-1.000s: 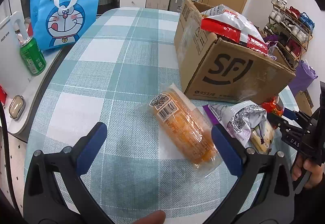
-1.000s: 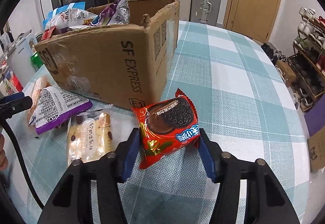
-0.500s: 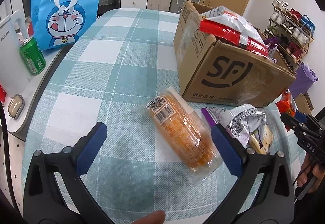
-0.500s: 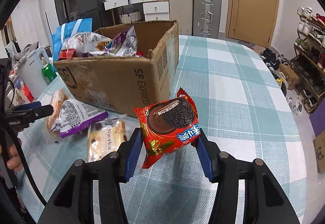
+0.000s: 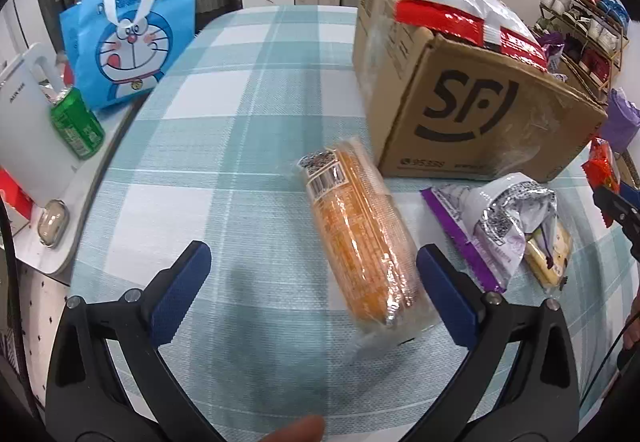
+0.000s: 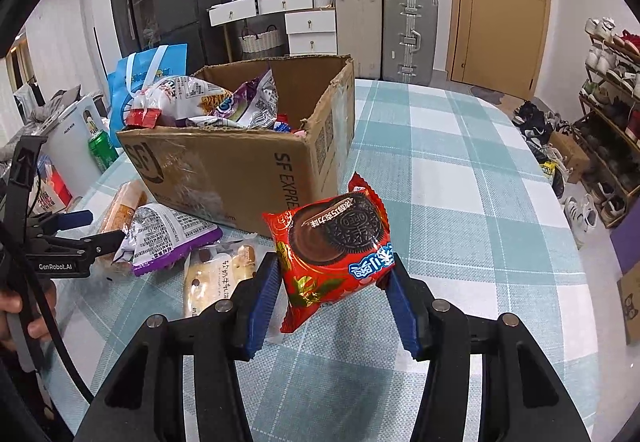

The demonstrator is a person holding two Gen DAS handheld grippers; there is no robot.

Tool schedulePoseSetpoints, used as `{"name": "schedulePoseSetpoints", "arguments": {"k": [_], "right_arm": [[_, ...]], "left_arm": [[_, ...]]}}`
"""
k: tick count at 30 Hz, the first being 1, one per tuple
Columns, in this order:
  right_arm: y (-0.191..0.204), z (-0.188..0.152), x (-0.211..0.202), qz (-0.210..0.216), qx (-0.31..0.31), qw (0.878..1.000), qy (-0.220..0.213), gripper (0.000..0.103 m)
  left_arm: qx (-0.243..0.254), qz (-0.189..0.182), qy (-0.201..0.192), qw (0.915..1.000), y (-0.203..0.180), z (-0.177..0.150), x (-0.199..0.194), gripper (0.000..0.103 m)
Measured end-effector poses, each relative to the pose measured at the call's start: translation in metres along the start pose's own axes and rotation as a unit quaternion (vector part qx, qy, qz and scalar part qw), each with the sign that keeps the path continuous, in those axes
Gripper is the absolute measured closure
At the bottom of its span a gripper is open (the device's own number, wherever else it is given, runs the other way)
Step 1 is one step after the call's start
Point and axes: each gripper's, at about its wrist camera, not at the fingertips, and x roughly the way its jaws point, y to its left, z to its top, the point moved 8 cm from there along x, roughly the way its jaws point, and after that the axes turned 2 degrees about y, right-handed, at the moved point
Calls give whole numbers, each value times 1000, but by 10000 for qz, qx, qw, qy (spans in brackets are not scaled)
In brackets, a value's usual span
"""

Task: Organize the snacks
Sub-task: 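Grasp the orange bread roll packet with the left tool, then carry the bread roll with the left tool while the right tool carries the Oreo packet over the box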

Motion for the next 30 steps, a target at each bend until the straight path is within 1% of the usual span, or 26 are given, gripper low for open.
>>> {"name": "schedulePoseSetpoints", "arguments": {"k": [4, 5, 7, 9, 10, 12, 13, 15, 16, 17, 18, 23, 30], "right_arm": [[2, 1, -2, 0, -13, 10000, -23, 50], [3, 1, -2, -2, -28, 10000, -18, 50], [4, 0, -1, -3, -49, 10000, -7, 50], [4, 0, -1, 0, -55, 10000, -4, 50], [3, 0, -1, 7, -52, 10000, 0, 50], [3, 0, -1, 13, -56, 10000, 0, 50], [3, 0, -1, 10, -57, 10000, -3, 50], [3, 1, -1, 17, -54, 10000, -8, 50], [3, 1, -1, 19, -55, 10000, -10, 50], [3, 1, -2, 18, -59, 10000, -16, 50], [4, 1, -2, 17, -63, 10000, -18, 50], [5, 1, -3, 33, -81, 10000, -43, 50], [7, 1, -4, 48, -98, 9999, -73, 50]], "left_arm": [[-87, -185, -4, 9998, 0, 1, 2, 1], [-58, -173, 16, 9998, -2, 0, 5, 1], [26, -109, 28, 9999, -5, -1, 8, 5], [124, -214, 57, 9997, -10, -2, 10, 19], [142, -265, 64, 9995, -12, -2, 11, 20], [160, -336, 21, 9993, -14, -2, 10, 30], [185, -359, -3, 9992, -15, -2, 9, 32], [234, -395, -56, 9989, -18, -2, 7, 51], [267, -381, -82, 9989, -18, -3, 6, 56], [288, -371, -109, 9988, -19, -3, 5, 66], [308, -360, -150, 9988, -19, -3, 3, 69], [370, -351, -234, 9984, -19, -5, 0, 70], [330, -379, -399, 9979, -18, -2, -12, 70]]}}
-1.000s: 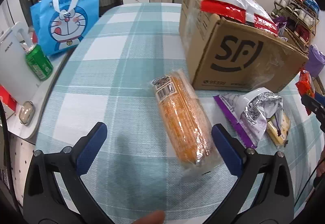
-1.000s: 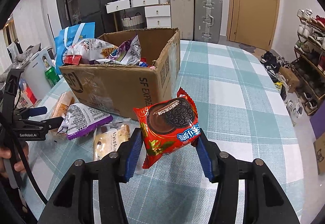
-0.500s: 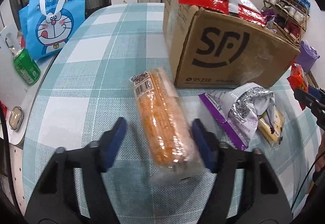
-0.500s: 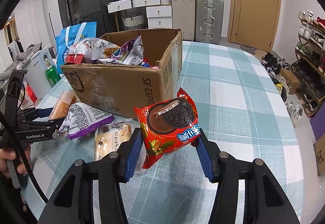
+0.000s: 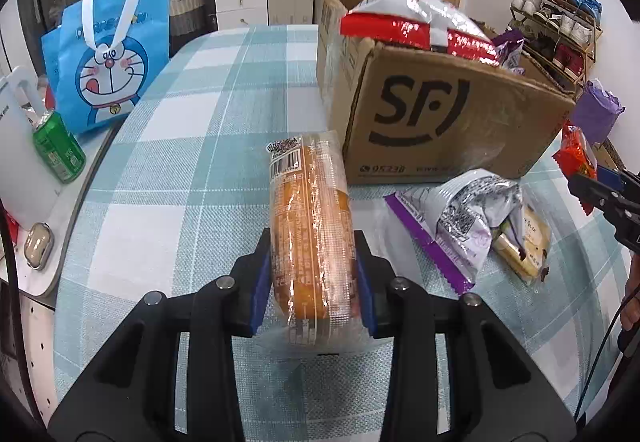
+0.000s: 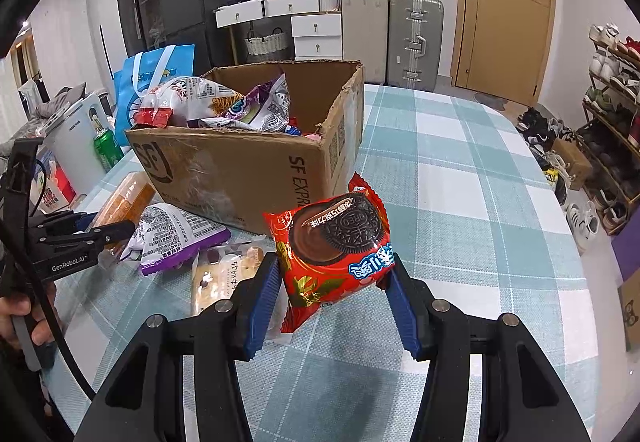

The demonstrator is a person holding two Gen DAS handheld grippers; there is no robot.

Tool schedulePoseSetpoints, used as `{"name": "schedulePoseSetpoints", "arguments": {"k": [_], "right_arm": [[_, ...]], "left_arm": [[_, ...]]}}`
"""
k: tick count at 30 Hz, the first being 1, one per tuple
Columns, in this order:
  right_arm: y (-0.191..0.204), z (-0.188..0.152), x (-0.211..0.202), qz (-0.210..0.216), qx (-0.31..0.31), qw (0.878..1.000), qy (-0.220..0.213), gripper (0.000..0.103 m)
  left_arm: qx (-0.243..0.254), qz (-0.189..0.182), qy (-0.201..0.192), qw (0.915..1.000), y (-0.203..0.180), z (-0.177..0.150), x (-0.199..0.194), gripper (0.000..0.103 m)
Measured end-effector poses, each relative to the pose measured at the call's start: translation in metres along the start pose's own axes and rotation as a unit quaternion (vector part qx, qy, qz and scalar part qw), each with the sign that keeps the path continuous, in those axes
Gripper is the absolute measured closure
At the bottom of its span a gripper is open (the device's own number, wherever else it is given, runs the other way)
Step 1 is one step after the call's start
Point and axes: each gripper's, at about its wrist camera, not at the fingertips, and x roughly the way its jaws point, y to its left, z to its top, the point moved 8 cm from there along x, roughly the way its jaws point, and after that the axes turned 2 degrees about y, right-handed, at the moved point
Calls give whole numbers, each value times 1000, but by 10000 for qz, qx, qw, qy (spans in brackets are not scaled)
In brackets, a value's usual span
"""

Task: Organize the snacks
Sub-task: 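Carry the bread roll with the left tool while the right tool carries the Oreo packet over the box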

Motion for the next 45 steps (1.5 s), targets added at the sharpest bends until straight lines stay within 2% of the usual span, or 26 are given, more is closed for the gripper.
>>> {"name": "schedulePoseSetpoints", "arguments": {"k": [9, 19, 25, 36, 45], "right_arm": [[3, 6, -10, 37, 0, 9997, -228, 50], [11, 19, -37, 208, 32, 9971, -736, 50], [18, 23, -45, 279, -15, 9958, -874, 50], [28, 27, -58, 397, -79, 9930, -1106, 50], [35, 44, -59, 572, -57, 9911, -1199, 50]], "left_arm": [[-79, -95, -393, 9991, 1, 14, -33, 70], [-124, -284, -965, 9948, -7, 31, -84, 70], [-28, -367, -1147, 9927, -18, 34, -104, 70], [168, -461, -1262, 9908, -43, 38, -114, 70], [157, -531, -1283, 9902, -49, 63, -105, 70]]}}
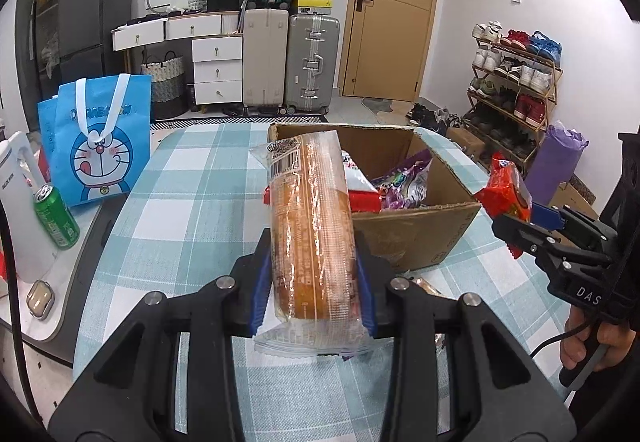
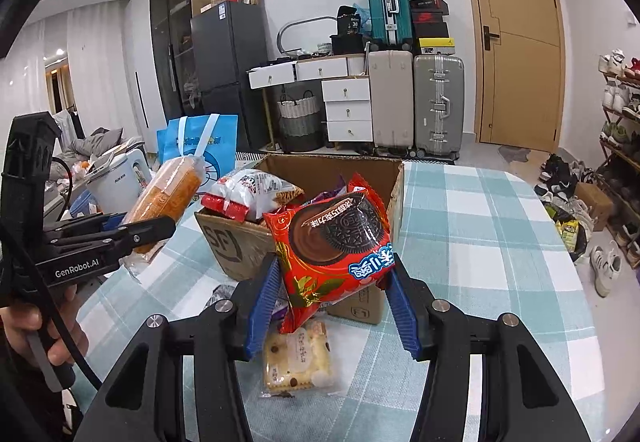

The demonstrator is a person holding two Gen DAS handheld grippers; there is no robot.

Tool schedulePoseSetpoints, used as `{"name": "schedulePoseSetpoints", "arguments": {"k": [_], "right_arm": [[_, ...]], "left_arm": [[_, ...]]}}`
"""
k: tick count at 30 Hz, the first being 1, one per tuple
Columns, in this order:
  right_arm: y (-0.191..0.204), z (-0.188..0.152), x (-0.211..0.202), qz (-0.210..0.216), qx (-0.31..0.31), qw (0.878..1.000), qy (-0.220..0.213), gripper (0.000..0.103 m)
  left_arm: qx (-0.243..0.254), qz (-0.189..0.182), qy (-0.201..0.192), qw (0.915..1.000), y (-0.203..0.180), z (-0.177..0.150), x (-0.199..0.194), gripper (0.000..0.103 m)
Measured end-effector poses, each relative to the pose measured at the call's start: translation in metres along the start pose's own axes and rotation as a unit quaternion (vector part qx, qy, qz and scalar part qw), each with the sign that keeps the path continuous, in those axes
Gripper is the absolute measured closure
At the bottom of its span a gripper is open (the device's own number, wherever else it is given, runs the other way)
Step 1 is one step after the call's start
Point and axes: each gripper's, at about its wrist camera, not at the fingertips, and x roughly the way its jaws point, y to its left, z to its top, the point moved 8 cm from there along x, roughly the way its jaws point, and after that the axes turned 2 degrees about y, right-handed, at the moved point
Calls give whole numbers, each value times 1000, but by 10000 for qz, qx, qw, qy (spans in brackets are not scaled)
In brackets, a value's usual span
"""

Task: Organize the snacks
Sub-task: 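Carry the bread roll with the left tool while the right tool carries the Oreo packet over the box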

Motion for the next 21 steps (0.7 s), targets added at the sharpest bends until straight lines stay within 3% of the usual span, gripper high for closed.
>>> {"name": "schedulePoseSetpoints", "arguments": {"k": [21], "right_arm": [[-9, 24, 60, 109, 52, 9990, 420, 50]], "left_arm": [[117, -5, 214, 9997, -8, 37, 63, 70]]}}
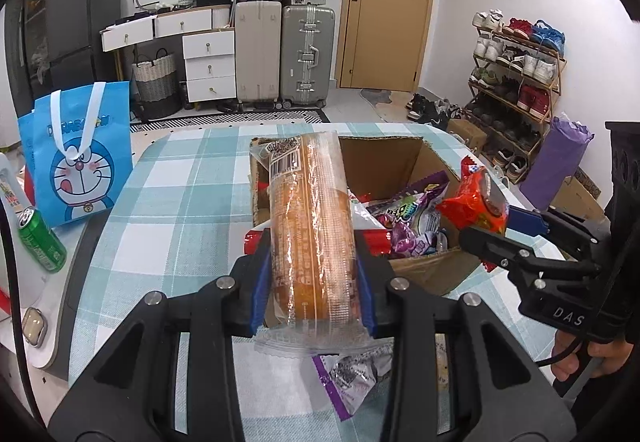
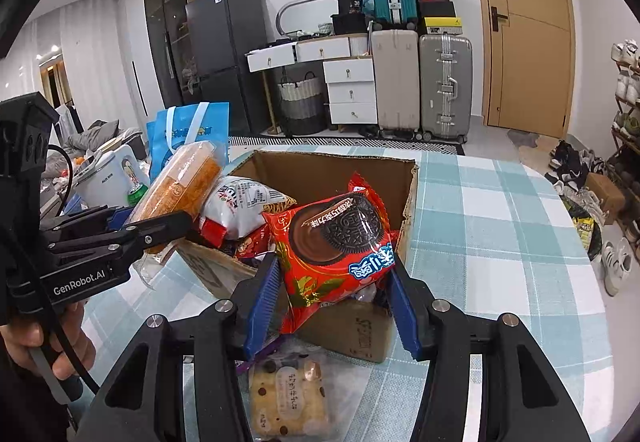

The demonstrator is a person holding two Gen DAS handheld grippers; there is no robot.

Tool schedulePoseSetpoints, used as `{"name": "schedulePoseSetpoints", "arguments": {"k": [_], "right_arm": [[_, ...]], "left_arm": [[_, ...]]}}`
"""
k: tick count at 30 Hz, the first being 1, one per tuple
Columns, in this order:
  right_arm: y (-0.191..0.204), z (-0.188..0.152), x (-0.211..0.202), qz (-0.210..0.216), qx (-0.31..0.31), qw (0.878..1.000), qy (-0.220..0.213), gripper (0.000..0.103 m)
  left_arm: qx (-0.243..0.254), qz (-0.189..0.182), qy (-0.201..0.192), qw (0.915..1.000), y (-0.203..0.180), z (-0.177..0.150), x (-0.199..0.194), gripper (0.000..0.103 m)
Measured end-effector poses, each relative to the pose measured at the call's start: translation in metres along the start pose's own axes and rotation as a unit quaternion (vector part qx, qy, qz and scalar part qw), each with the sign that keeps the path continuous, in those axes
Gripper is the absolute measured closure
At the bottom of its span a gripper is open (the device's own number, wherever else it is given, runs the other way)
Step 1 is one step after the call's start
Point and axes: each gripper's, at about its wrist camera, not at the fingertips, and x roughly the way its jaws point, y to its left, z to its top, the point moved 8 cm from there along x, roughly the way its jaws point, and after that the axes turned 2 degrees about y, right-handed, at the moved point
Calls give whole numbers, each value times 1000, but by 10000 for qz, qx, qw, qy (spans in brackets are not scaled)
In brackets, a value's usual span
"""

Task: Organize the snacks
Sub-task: 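Carry the bread roll with the left tool while the right tool carries the Oreo packet over the box, then open both tools to drop the two packets into the box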

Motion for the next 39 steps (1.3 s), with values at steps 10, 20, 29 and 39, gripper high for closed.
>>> {"name": "schedulePoseSetpoints", "arguments": {"k": [10, 20, 29, 39], "right_arm": [[2, 12, 21, 2, -102, 9999, 93, 50], [-2, 17, 35, -112, -104, 9996, 217, 50], [-3, 14, 34, -62, -143, 9996, 216, 50], [-2, 15, 32, -80, -186, 9996, 190, 50]], "left_arm": [[99, 27, 73, 9999, -4, 8, 30, 70], [265, 97, 192, 9994, -2, 0, 61, 69], [349, 80, 319, 9989, 1, -7, 69, 68], [285, 65, 626, 9976, 2, -17, 63, 68]]}}
